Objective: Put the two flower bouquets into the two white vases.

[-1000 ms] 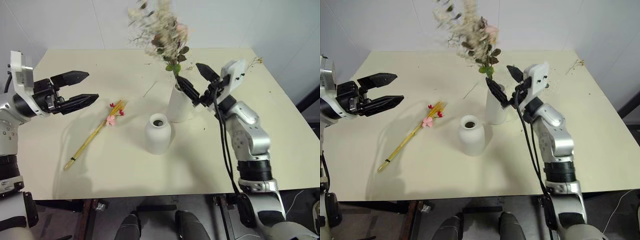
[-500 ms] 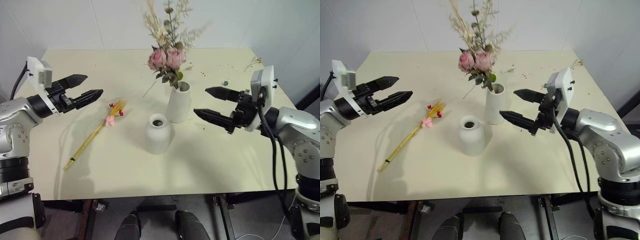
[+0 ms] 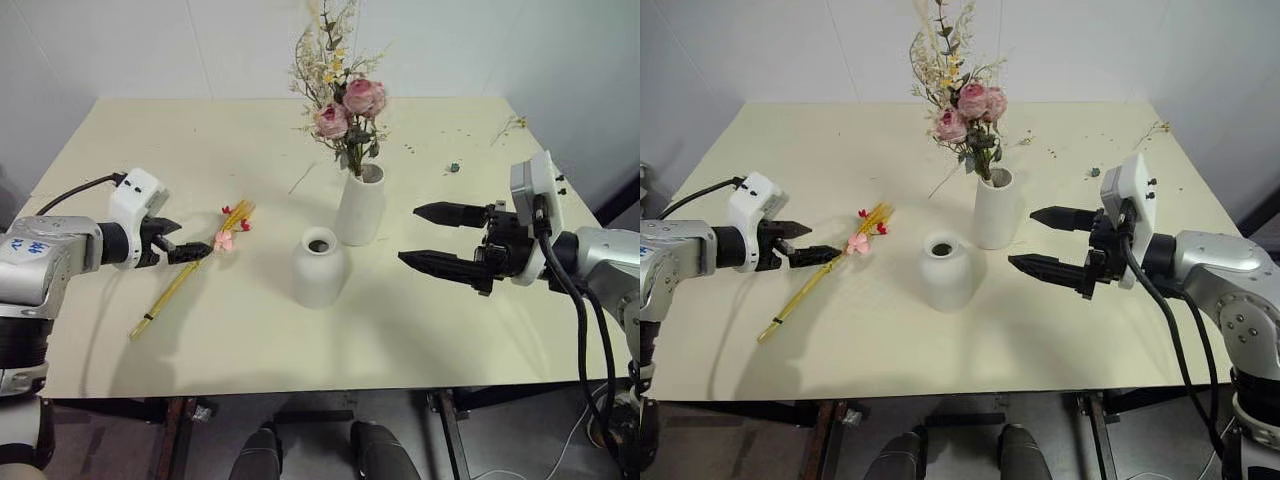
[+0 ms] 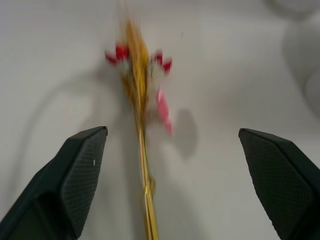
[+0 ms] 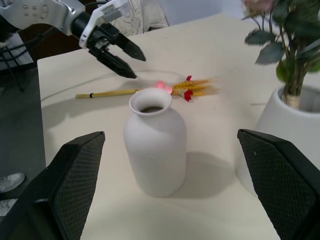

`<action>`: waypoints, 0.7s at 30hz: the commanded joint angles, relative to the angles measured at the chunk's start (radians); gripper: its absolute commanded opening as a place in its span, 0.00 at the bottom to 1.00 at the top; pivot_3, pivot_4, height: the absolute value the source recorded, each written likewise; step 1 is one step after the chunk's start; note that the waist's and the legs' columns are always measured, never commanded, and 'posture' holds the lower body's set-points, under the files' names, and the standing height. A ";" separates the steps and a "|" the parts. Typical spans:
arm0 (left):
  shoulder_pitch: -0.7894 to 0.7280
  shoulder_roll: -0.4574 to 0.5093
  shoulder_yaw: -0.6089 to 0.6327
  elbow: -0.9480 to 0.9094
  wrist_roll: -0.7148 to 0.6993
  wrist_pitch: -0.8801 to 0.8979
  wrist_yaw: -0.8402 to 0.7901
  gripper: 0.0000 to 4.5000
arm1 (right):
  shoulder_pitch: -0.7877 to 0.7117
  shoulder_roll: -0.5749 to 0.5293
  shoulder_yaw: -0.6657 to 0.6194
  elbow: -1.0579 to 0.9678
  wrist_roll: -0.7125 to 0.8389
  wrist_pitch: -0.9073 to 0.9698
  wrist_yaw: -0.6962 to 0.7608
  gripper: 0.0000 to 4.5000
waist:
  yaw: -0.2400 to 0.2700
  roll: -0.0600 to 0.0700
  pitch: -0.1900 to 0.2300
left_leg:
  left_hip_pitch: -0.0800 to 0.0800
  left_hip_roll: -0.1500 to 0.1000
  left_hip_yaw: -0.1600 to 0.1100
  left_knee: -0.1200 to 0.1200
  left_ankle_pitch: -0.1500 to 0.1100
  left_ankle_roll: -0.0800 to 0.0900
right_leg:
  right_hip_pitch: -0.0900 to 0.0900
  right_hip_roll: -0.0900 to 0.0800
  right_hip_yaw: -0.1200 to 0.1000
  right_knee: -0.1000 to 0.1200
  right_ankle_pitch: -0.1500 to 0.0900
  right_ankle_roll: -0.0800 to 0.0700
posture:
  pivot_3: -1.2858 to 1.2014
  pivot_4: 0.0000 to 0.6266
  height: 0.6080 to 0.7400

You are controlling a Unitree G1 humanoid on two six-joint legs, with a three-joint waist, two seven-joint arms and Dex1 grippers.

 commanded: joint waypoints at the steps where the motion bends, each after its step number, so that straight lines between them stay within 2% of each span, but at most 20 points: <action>1: -0.035 0.035 -0.035 -0.004 0.044 0.034 -0.011 1.00 | 0.009 -0.002 -0.058 -0.041 0.062 0.016 -0.019 1.00 | 0.004 0.000 0.000 | 0.000 0.000 0.000 0.000 0.000 0.000 | 0.000 0.000 0.000 0.000 0.000 0.000 | 0.52 0.24 1.00; 10: -0.136 -0.011 -0.207 0.165 0.153 0.056 -0.055 1.00 | 0.014 -0.012 -0.040 -0.040 0.047 0.011 -0.033 1.00 | 0.009 0.000 0.000 | 0.000 0.000 0.000 0.001 0.000 0.000 | 0.000 0.000 0.000 0.000 -0.001 -0.001 | 0.52 0.24 1.00; 21: -0.162 0.009 -0.327 0.157 0.191 0.155 -0.160 1.00 | 0.039 -0.006 -0.052 -0.063 0.037 0.005 -0.062 1.00 | 0.008 0.000 0.000 | -0.001 0.000 0.000 0.001 -0.001 0.001 | 0.000 0.000 0.000 0.001 0.000 0.000 | 0.52 0.24 1.00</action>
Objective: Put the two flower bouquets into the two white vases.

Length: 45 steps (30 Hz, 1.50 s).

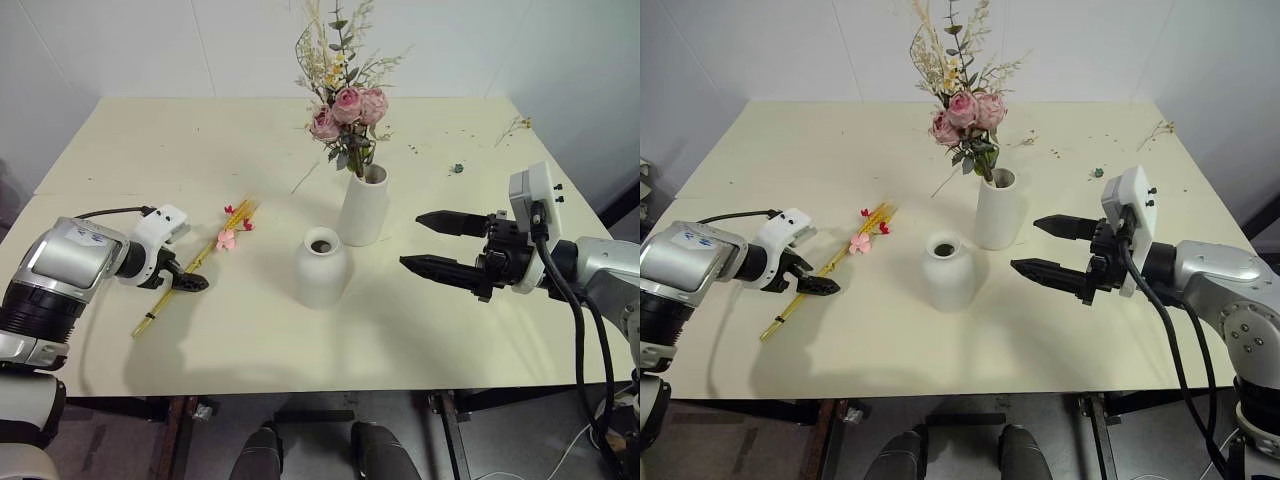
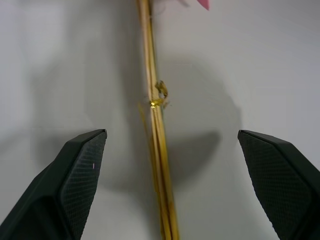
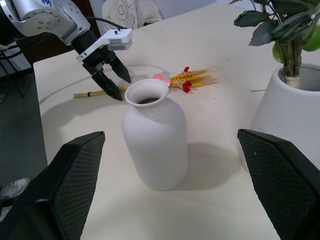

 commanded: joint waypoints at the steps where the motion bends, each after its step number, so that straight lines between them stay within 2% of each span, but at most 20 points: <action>1: -0.001 0.029 -0.017 -0.023 0.023 0.026 -0.027 0.96 | 0.010 -0.002 -0.032 -0.037 0.006 -0.022 -0.011 1.00 | 0.000 0.000 0.000 | 0.000 0.000 0.000 0.000 0.000 0.000 | 0.000 0.000 0.000 0.000 0.000 0.000 | 0.52 0.24 1.00; 4: 0.002 0.024 -0.022 -0.018 0.032 0.029 -0.029 0.81 | 0.009 0.001 -0.030 -0.037 0.006 -0.026 -0.017 1.00 | -0.001 0.000 0.000 | 0.000 0.000 0.000 0.001 0.000 0.000 | 0.000 0.000 0.000 0.001 0.000 0.000 | 0.52 0.24 1.00; 16: 0.013 0.016 -0.030 0.025 0.096 0.016 -0.030 0.00 | 0.024 -0.002 -0.034 -0.035 0.003 -0.050 -0.017 1.00 | -0.001 0.000 0.000 | 0.001 0.000 0.000 0.001 0.000 0.000 | 0.000 0.000 0.000 0.001 0.000 0.000 | 0.52 0.24 1.00; 24: -0.022 -0.038 0.086 0.076 0.093 -0.077 0.024 0.00 | 0.039 -0.002 -0.034 -0.030 -0.012 -0.073 -0.011 1.00 | 0.002 0.000 0.000 | 0.000 0.000 0.000 0.004 0.000 0.000 | 0.001 0.000 0.000 0.003 0.000 0.000 | 0.52 0.24 1.00; 28: -0.044 -0.076 0.186 0.113 0.090 -0.298 0.070 0.00 | 0.048 -0.004 -0.037 -0.031 -0.023 -0.087 -0.014 1.00 | 0.002 0.000 0.000 | 0.000 0.000 0.000 0.006 0.000 0.000 | 0.002 0.000 0.000 0.002 0.000 0.000 | 0.52 0.24 1.00; 34: -0.102 -0.156 0.310 0.176 0.084 -0.512 0.175 0.00 | 0.054 -0.005 -0.036 -0.031 -0.032 -0.103 -0.014 1.00 | 0.003 0.000 0.000 | 0.000 0.000 0.000 0.007 0.000 0.000 | 0.002 0.000 0.000 0.002 0.001 0.001 | 0.52 0.24 1.00; 36: -0.127 -0.200 0.375 0.185 0.053 -0.599 0.206 0.00 | 0.055 -0.006 -0.036 -0.031 -0.036 -0.107 -0.013 1.00 | 0.003 0.000 0.000 | 0.000 0.000 0.000 0.007 0.000 0.000 | 0.002 0.000 0.000 0.002 0.001 0.002 | 0.52 0.24 1.00; 41: -0.152 -0.374 0.622 0.165 -0.132 -0.822 0.262 0.00 | 0.057 -0.004 -0.039 -0.033 -0.042 -0.114 -0.017 1.00 | 0.002 -0.001 0.000 | -0.001 0.000 0.000 0.008 0.000 0.000 | 0.002 0.000 0.000 0.002 0.003 0.004 | 0.52 0.24 1.00; 45: -0.129 -0.446 0.686 0.119 -0.236 -0.907 0.197 0.00 | 0.067 -0.002 -0.047 -0.045 -0.040 -0.115 -0.026 1.00 | 0.001 0.000 0.000 | 0.000 0.000 0.001 0.008 0.000 0.000 | 0.002 0.000 0.001 0.003 0.004 0.005 | 0.52 0.24 1.00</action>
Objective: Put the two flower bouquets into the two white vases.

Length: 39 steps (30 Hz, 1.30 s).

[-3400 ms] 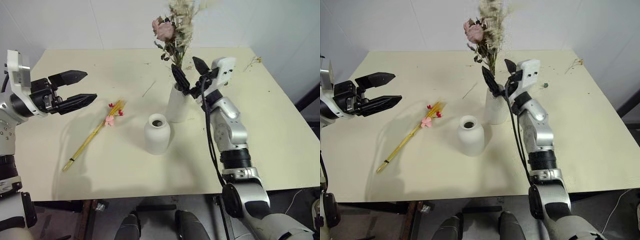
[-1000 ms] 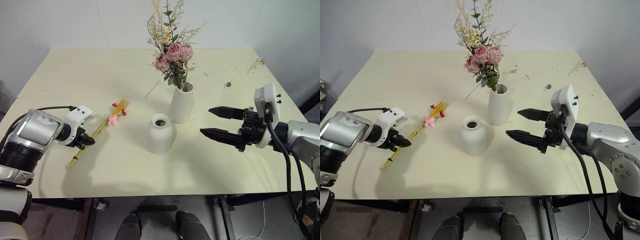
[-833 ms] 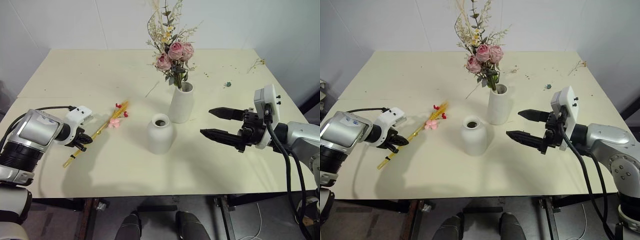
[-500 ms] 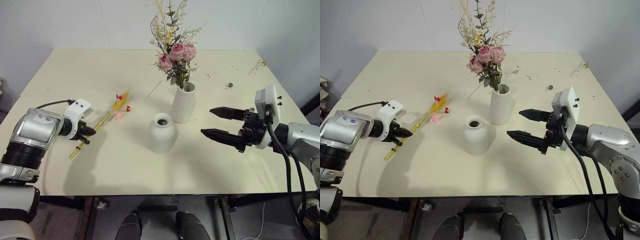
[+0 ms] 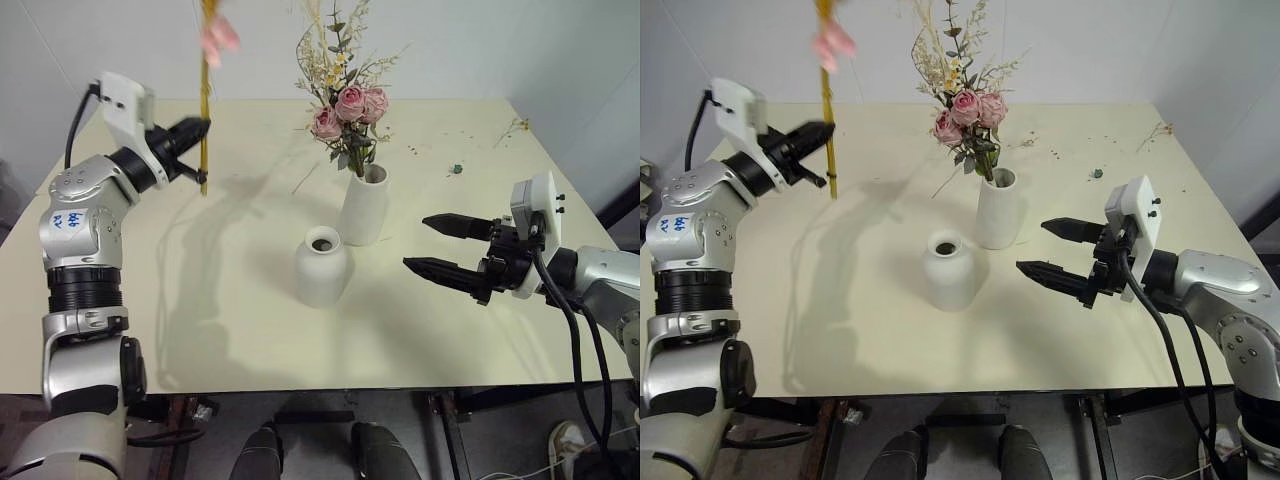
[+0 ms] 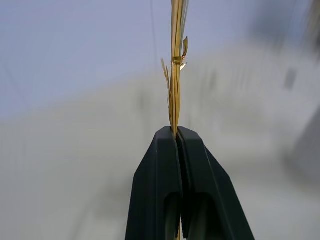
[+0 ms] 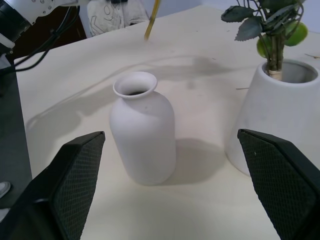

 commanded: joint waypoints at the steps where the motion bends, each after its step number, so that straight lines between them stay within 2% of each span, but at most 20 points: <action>1: 0.000 -0.040 0.083 -0.063 -0.112 -0.085 -0.042 0.00 | 0.003 -0.003 -0.046 -0.045 0.004 -0.025 -0.011 1.00 | 0.003 0.000 0.000 | 0.000 0.000 0.000 0.000 0.000 0.000 | 0.000 0.000 0.000 0.000 0.000 0.000 | 0.52 0.24 1.00; 7: -0.006 -0.109 0.091 -0.159 -0.335 0.033 -0.202 0.00 | 0.008 -0.003 -0.055 -0.059 0.013 -0.020 -0.027 1.00 | 0.003 0.000 0.000 | 0.001 0.000 0.000 0.004 0.000 0.000 | 0.005 0.000 0.000 -0.003 0.003 0.002 | 0.52 0.24 1.00; 11: 0.014 -0.169 0.059 -0.211 -0.427 0.086 -0.286 0.00 | 0.006 0.002 -0.059 -0.064 0.020 -0.019 -0.041 1.00 | 0.004 0.000 0.000 | 0.002 0.000 0.000 0.005 0.000 0.000 | 0.010 0.000 0.000 -0.008 0.004 0.003 | 0.52 0.24 1.00; 21: 0.046 -0.261 0.004 -0.298 -0.538 0.213 -0.267 0.00 | 0.069 0.008 -0.119 -0.101 0.116 -0.001 -0.037 1.00 | 0.002 0.000 0.000 | 0.003 0.000 0.000 0.005 0.000 0.001 | 0.011 0.000 0.000 -0.009 0.004 0.003 | 0.52 0.24 1.00; 29: 0.098 -0.292 -0.067 -0.289 -0.480 0.205 -0.266 0.00 | 0.135 0.002 -0.133 -0.120 0.128 0.000 -0.036 1.00 | 0.005 0.000 0.000 | 0.003 0.000 0.000 0.006 0.000 0.001 | 0.012 0.000 0.000 -0.012 0.004 0.002 | 0.52 0.24 1.00; 34: 0.118 -0.312 -0.094 -0.276 -0.467 0.197 -0.285 0.00 | 0.204 -0.020 -0.194 -0.143 0.161 0.003 -0.015 1.00 | 0.007 0.000 0.000 | 0.002 0.000 0.000 0.005 -0.001 0.001 | 0.013 0.000 0.000 -0.016 0.004 0.002 | 0.52 0.24 1.00; 39: 0.120 -0.304 -0.125 -0.222 -0.396 0.149 -0.297 0.00 | 0.240 -0.043 -0.265 -0.165 0.210 -0.002 -0.013 1.00 | 0.007 0.000 0.000 | 0.002 0.000 0.000 0.005 -0.001 0.002 | 0.013 0.000 0.000 -0.017 0.004 0.001 | 0.52 0.24 1.00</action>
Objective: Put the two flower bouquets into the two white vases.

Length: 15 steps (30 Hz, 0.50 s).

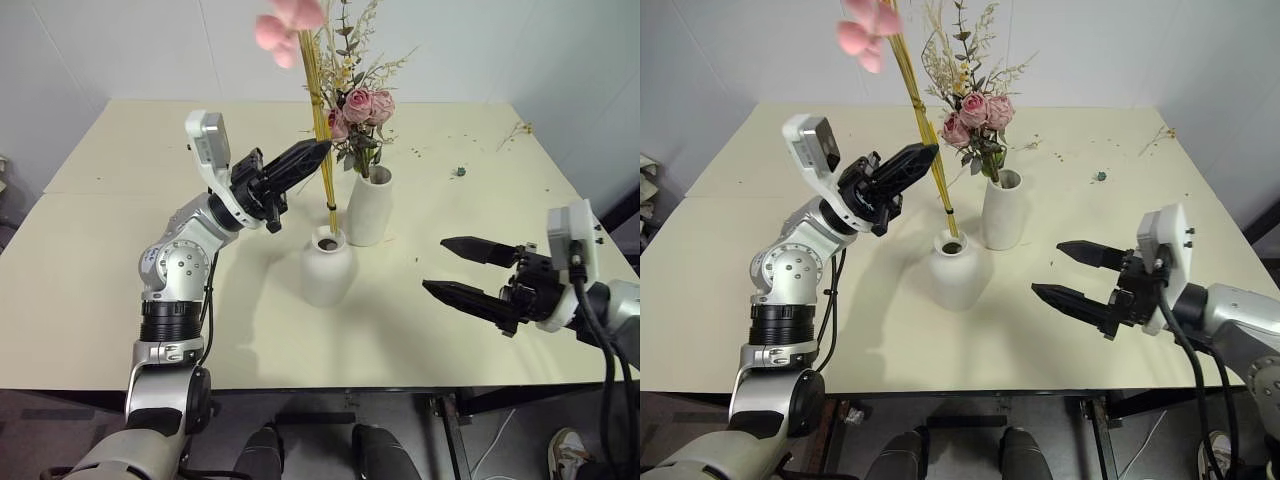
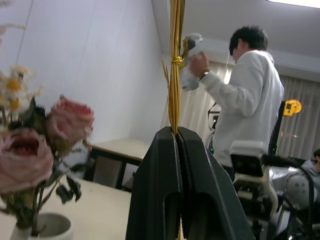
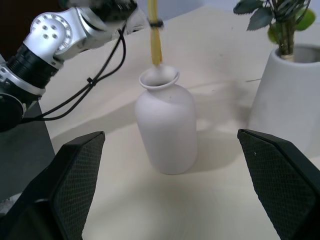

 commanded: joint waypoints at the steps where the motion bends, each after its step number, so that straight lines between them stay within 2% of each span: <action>1: -0.004 0.010 -0.022 0.021 0.053 -0.048 -0.018 0.00 | 0.006 -0.024 -0.072 -0.037 0.049 -0.011 0.003 1.00 | 0.000 0.000 0.000 | 0.000 0.000 0.000 0.000 0.000 0.000 | 0.000 0.000 0.000 0.000 0.000 -0.001 | 0.52 0.24 1.00; 4: -0.006 0.013 -0.029 0.038 0.073 -0.060 -0.029 0.00 | 0.015 -0.040 -0.093 -0.041 0.057 -0.007 -0.003 1.00 | 0.000 0.000 0.000 | 0.000 0.000 0.000 0.000 0.000 0.000 | 0.000 0.000 0.000 -0.003 -0.001 -0.005 | 0.52 0.24 1.00; 5: -0.006 0.013 -0.031 0.040 0.076 -0.060 -0.032 0.00 | 0.018 -0.044 -0.098 -0.041 0.057 -0.007 -0.003 1.00 | 0.000 0.000 0.000 | 0.000 0.000 0.000 0.000 0.000 0.000 | 0.001 0.000 0.000 -0.003 -0.005 -0.013 | 0.52 0.24 1.00; 15: 0.052 0.020 -0.088 -0.004 0.099 -0.016 -0.060 0.00 | 0.036 -0.075 -0.122 -0.027 0.046 -0.014 0.009 1.00 | 0.003 0.000 0.000 | 0.000 0.000 0.001 0.000 0.000 0.000 | 0.001 0.000 0.000 -0.004 -0.005 -0.013 | 0.52 0.24 1.00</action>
